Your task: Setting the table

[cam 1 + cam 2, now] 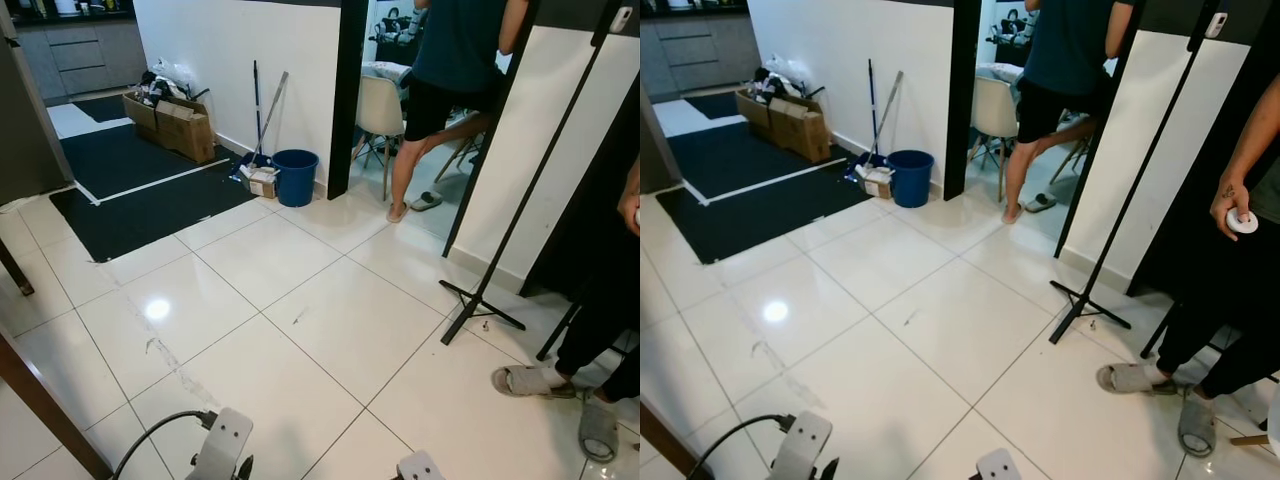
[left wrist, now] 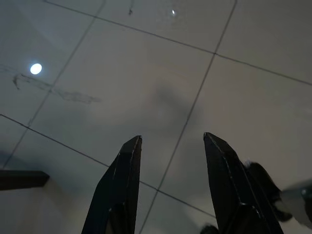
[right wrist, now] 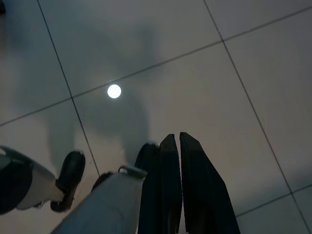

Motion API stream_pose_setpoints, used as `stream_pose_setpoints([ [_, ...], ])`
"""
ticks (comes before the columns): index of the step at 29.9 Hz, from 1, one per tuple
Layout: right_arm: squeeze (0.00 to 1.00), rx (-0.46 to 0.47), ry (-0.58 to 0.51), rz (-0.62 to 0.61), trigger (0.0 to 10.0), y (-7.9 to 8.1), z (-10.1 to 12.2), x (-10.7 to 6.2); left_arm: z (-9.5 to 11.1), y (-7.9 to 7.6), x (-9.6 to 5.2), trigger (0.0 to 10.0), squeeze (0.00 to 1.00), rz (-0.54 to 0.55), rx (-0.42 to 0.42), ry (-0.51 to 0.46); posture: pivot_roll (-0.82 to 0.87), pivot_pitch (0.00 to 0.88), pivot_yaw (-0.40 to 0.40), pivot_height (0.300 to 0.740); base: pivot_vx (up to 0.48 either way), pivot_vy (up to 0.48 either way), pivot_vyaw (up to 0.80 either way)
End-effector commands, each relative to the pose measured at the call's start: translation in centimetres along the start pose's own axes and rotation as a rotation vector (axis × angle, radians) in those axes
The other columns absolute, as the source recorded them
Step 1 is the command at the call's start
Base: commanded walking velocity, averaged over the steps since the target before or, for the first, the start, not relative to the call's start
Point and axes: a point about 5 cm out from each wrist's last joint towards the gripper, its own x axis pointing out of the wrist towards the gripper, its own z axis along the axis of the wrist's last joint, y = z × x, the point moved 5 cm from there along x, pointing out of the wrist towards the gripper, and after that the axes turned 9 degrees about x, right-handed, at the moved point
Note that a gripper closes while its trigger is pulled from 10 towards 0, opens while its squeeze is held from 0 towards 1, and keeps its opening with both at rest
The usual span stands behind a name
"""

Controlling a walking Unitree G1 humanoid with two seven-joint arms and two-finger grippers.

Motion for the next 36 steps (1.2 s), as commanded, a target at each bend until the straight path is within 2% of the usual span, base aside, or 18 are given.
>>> stream_pose_setpoints([
  [1, 0.00, 0.012, -0.020, -0.010, 10.0, -0.3, 0.4, 0.0, -0.4, 0.3, -0.1, 10.0, 0.00, 0.009, -0.015, 0.018, -0.07, 0.002, 0.029, 0.740, 0.000, 0.000, 0.00],
  [7, 0.00, 0.015, -0.060, -0.018, 10.0, -1.1, 1.8, 0.1, 0.8, 0.7, 0.2, 10.0, 0.00, 0.030, -0.021, -0.025, -0.06, 0.009, 0.013, 0.740, 0.000, 0.000, 0.00],
  [16, 0.00, 0.031, -0.092, -0.014, 10.0, -1.2, 2.6, 0.2, 1.6, 1.2, 0.3, 10.0, 0.00, 0.047, -0.042, -0.059, -0.05, 0.036, 0.002, 0.740, 0.000, 0.000, 0.00],
  [28, 0.00, 0.012, -0.112, 0.001, 10.0, -1.4, 3.1, 0.0, 0.5, 0.7, -0.3, 10.0, 0.00, 0.045, -0.049, -0.044, -0.05, 0.070, -0.014, 0.740, 0.000, 0.000, 0.00],
  [36, 0.00, 0.010, -0.121, -0.008, 10.0, -1.7, 3.4, 0.0, 0.8, 0.7, -0.2, 10.0, 0.00, 0.038, -0.043, -0.047, -0.05, 0.087, -0.009, 0.740, 0.000, 0.000, 0.00],
])
